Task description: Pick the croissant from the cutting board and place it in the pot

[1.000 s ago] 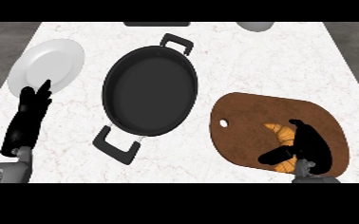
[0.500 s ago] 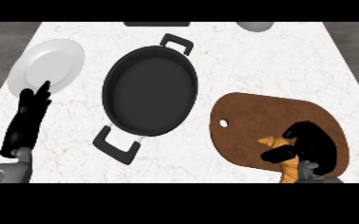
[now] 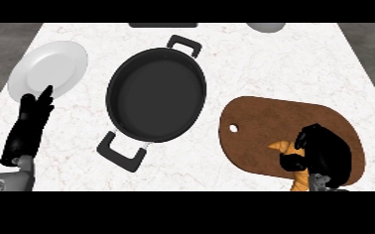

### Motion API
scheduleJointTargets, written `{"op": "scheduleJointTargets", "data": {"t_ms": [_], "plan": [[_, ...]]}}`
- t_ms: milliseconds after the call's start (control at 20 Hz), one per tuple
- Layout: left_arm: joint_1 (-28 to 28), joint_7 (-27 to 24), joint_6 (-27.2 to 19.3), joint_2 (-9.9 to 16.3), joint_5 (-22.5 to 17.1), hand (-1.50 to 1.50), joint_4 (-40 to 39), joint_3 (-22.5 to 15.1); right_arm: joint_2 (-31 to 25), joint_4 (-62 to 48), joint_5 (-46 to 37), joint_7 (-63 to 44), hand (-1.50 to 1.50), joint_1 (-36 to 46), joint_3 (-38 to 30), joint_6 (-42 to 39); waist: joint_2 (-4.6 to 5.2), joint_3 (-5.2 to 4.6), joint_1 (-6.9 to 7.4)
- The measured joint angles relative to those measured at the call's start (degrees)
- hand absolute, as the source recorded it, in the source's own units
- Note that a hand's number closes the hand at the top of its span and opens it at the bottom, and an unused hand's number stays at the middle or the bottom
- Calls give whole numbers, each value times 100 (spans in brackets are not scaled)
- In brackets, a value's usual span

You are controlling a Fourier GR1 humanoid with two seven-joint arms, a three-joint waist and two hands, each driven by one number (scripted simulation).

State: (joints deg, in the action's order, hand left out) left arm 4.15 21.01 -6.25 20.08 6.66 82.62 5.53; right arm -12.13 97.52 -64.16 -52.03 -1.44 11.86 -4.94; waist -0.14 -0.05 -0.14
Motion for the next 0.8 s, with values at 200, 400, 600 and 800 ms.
{"op": "scheduleJointTargets", "data": {"t_ms": [200,400,600,800], "plan": [[-17,37,52,26,-15,0,41,31,-207,723,-152,420,150,-345,720,-303,-9,1,-16],[-43,108,1,-9,48,0,152,38,-378,1702,-584,431,150,-730,1181,-252,-14,3,-42],[-91,53,-30,-96,101,0,121,-12,-398,2638,-986,428,150,-608,1487,-105,-22,1,-47],[-26,130,41,-14,87,0,150,30,-223,3477,-1282,433,150,-150,1775,16,-24,-1,-19]]}}
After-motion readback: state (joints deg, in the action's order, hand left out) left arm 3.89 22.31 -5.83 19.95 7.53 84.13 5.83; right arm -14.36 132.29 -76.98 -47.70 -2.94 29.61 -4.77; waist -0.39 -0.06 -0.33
